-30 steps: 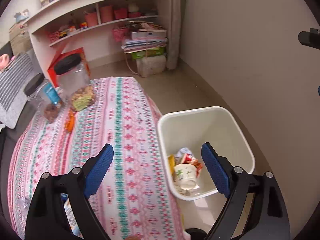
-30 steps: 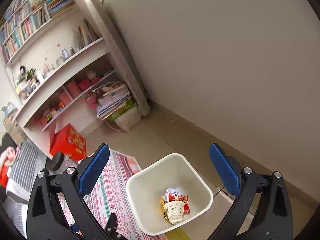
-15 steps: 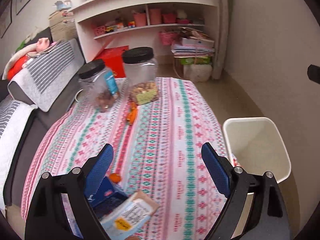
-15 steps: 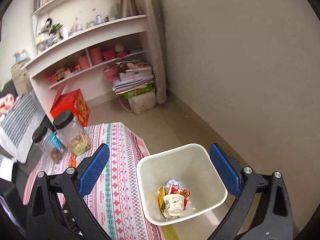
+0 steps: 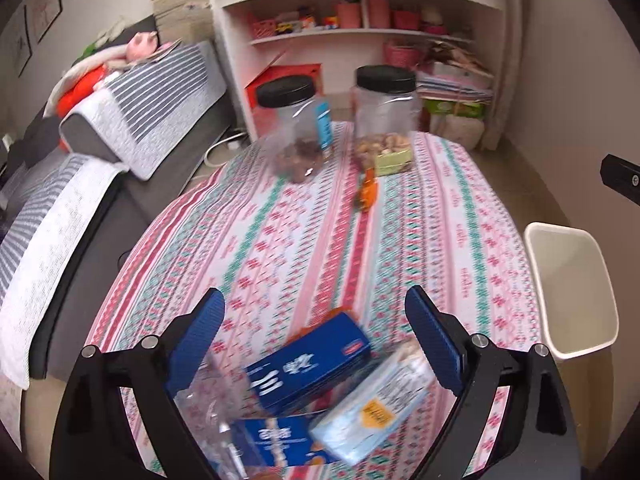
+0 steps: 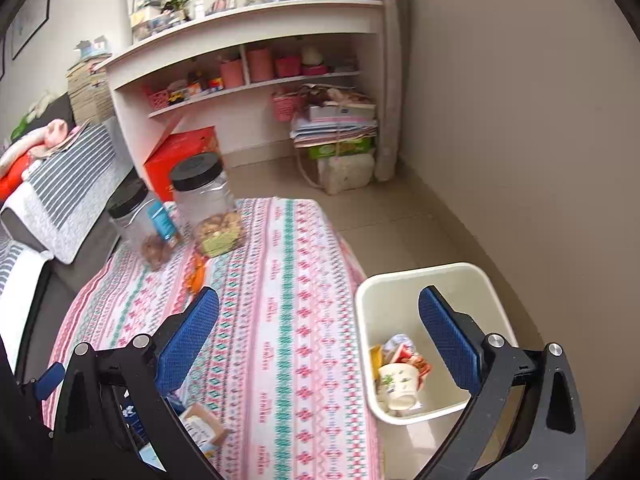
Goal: Collect trash
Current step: 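Grasp the clear plastic bottle with the left gripper while the right gripper grasps the blue box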
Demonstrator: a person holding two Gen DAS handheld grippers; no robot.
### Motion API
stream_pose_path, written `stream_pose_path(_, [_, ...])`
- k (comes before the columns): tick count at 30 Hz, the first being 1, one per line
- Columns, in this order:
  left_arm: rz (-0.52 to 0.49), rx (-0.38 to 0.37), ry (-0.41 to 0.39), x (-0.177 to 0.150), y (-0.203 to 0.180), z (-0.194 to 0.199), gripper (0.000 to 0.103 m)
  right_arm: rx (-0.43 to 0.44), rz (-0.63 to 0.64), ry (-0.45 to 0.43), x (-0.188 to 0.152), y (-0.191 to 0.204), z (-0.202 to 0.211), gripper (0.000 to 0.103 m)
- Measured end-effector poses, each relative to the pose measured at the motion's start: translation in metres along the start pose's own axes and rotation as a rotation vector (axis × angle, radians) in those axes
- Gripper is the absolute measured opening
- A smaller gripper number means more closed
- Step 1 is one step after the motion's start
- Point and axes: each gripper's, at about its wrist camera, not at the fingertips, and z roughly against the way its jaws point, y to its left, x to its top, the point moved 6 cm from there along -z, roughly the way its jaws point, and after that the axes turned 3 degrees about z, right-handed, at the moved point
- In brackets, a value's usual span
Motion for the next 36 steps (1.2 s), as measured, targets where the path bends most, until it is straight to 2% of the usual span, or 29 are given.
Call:
stream_pose_path(5, [0.048,0.052,0.081,-0.016,0.043,-0.009,0.089,0.061,0.033,0.067,-0.013,0.040,-0.016,0.096])
stream_pose_path(10, [0.132,0.082,0.223,-0.042,0.090,-0.034,0.089,0.117,0.070,0.159,-0.031,0.077,-0.034,0.096])
stream_pose_path(14, [0.245,0.054,0.344,-0.064,0.120,-0.050,0.089,0.156,0.069,0.229,-0.045,0.099,-0.045,0.096])
stream_pose_path(18, [0.324,0.024,0.447,-0.081,0.134,-0.064,0.089,0.204,0.050,0.303,-0.060,0.118,-0.055,0.096])
stream_pose_path(24, [0.392,-0.050,0.573,-0.101,0.137,-0.087,0.089,0.239,0.066,0.393,-0.082,0.143,-0.060,0.096])
stream_pose_path(25, [0.400,-0.063,0.586,-0.104,0.137,-0.090,0.085,0.244,0.061,0.416,-0.086,0.147,-0.062,0.096])
stream_pose_path(26, [0.402,-0.078,0.596,-0.105,0.135,-0.093,0.080,0.256,0.051,0.438,-0.090,0.150,-0.063,0.096])
stream_pose_path(27, [0.406,-0.105,0.610,-0.107,0.133,-0.096,0.067,0.280,0.035,0.474,-0.096,0.156,-0.065,0.096])
stream_pose_path(30, [0.450,-0.154,0.601,-0.106,0.140,-0.092,0.066,0.351,-0.005,0.565,-0.110,0.173,-0.067,0.096])
stream_pose_path(36, [0.502,-0.095,0.429,-0.076,0.192,-0.062,0.062,0.363,0.006,0.638,-0.130,0.197,-0.075,0.096])
